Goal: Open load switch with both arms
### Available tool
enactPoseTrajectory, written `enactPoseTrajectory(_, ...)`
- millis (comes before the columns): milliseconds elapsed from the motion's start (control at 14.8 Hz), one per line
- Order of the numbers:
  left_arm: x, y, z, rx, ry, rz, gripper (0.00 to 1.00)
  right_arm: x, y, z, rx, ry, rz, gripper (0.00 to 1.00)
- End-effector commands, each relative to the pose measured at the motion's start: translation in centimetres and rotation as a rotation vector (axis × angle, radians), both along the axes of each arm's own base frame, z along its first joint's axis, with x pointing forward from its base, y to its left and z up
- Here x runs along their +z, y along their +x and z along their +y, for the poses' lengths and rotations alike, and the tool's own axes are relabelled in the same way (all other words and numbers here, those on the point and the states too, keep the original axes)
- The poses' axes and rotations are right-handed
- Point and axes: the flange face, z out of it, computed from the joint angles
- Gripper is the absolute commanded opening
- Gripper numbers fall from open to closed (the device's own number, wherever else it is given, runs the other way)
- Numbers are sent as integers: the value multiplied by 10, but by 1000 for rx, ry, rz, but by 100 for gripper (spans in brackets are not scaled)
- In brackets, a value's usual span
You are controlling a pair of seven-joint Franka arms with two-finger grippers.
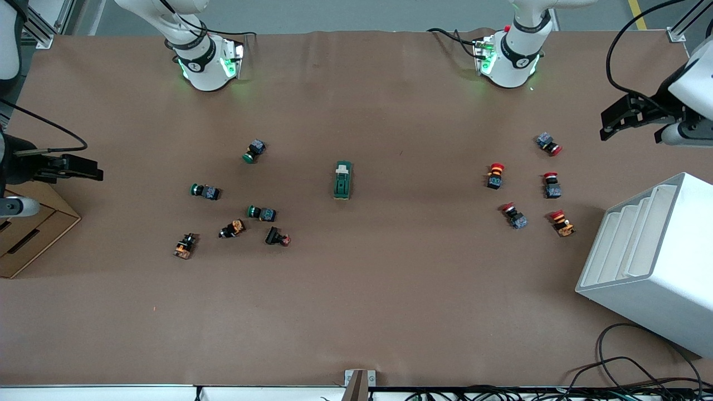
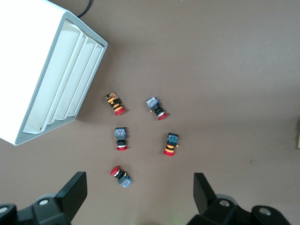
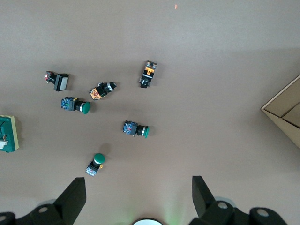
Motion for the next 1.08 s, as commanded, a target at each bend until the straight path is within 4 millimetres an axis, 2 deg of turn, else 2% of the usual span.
enactPoseTrajectory(0, 3, -14, -2, -14, -11, 4, 100, 17, -12, 1, -13, -15, -16, 100)
enactPoseTrajectory(202, 7, -29, 1, -11, -8, 3, 100, 28, -23, 2, -13, -20, -25, 100)
enactPoseTrajectory(337, 5, -40, 1, -11, -7, -10, 100, 36, -38, 1, -14, -19, -27, 100)
enactPoseTrajectory(607, 1, -34, -11, -32, -11, -26, 100, 45, -49, -3, -19, -19, -41, 100)
enactPoseTrajectory(1012, -2, -29, -18, -41, -36, -31, 100, 83, -75, -7, -26, -17, -91, 100)
